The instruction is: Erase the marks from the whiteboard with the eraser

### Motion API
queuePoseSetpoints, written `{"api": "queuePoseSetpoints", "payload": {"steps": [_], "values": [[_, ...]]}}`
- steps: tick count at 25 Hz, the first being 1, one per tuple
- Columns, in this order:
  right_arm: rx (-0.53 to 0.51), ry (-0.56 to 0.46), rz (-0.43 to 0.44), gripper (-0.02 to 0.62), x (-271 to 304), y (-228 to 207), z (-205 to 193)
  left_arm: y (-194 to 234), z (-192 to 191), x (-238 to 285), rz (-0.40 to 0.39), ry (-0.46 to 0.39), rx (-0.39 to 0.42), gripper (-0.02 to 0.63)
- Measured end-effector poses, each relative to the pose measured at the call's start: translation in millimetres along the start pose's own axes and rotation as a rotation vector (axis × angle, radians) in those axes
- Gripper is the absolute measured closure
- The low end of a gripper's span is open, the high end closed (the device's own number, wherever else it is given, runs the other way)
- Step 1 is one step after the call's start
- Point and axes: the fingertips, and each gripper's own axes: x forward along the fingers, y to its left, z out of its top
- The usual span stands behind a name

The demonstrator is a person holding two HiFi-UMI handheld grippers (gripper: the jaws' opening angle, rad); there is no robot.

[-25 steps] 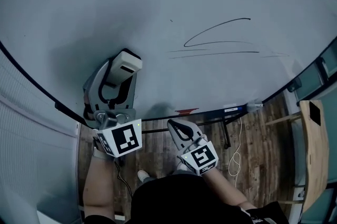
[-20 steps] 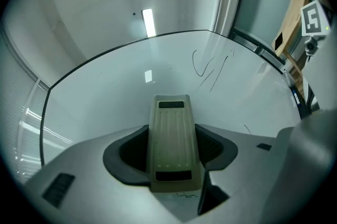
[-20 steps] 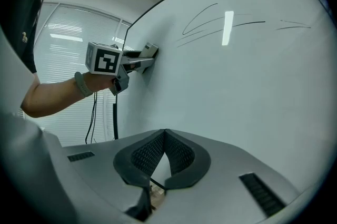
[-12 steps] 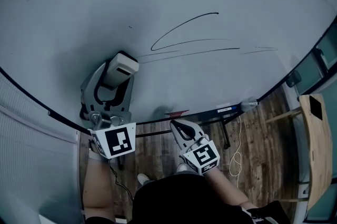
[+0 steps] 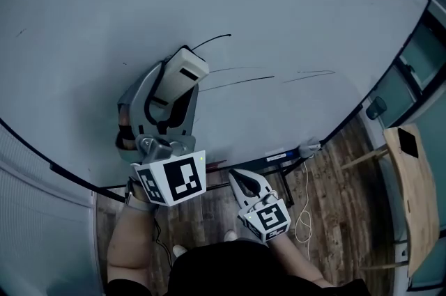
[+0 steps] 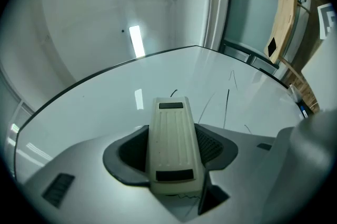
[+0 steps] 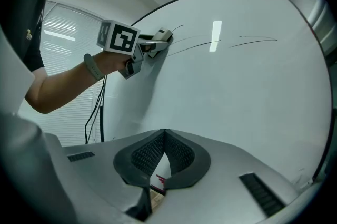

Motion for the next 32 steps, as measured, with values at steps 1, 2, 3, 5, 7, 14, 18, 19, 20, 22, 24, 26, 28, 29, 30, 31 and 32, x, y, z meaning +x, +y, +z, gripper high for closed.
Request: {"api": "queuePoseSetpoints", "payload": {"steps": [1,2,3,5,7,14,18,19,20,22,24,26,28,29,30,31,32], "values": [[-0.002,-0.009,-0.016,0.569,-7,-10,3,-5,15,11,-0.014,-0.013,0.016,0.345],[-0.001,-0.017,-0.035,0.569,-14,-22,6,-11,31,24,-0.030,-0.028,0.030,0.345],[0.005,-0.022,-0.057,0.569,-22,-35,7,-18,49,37,-0.046,-0.043,0.042,0.345],[0.023,-0.029,-0.099,0.569,-36,-51,7,-29,77,56,-0.063,-0.072,0.058,0.345],[0.030,-0.032,-0.133,0.569,-44,-51,3,-32,89,61,-0.062,-0.094,0.066,0.345],[0.077,-0.016,-0.179,0.569,-55,-57,-2,-30,86,58,-0.030,-0.119,0.061,0.344],[0.076,0.001,-0.136,0.569,-41,-38,-2,-24,46,30,-0.039,-0.080,0.066,0.345],[0.073,0.007,-0.121,0.569,-35,-28,-3,-21,31,19,-0.042,-0.064,0.068,0.344],[0.068,0.012,-0.105,0.569,-29,-18,-4,-18,16,9,-0.045,-0.046,0.070,0.344],[0.057,0.023,-0.077,0.569,-16,2,-4,-11,-12,-11,-0.052,-0.014,0.079,0.344],[0.054,0.030,-0.053,0.569,-2,24,-3,-7,-37,-28,-0.066,0.014,0.097,0.344],[0.052,0.034,-0.035,0.569,9,47,0,-2,-58,-43,-0.084,0.039,0.119,0.344],[0.044,0.040,-0.023,0.569,19,70,0,2,-77,-57,-0.099,0.055,0.137,0.344],[0.039,0.045,-0.023,0.569,22,80,-1,4,-84,-64,-0.106,0.058,0.146,0.344],[0.035,0.049,-0.026,0.569,24,90,-2,5,-90,-69,-0.113,0.058,0.155,0.344],[0.035,0.054,-0.034,0.569,26,97,-4,6,-95,-74,-0.121,0.054,0.164,0.344],[0.037,0.059,-0.045,0.569,26,103,-6,5,-98,-77,-0.130,0.049,0.176,0.344]]}}
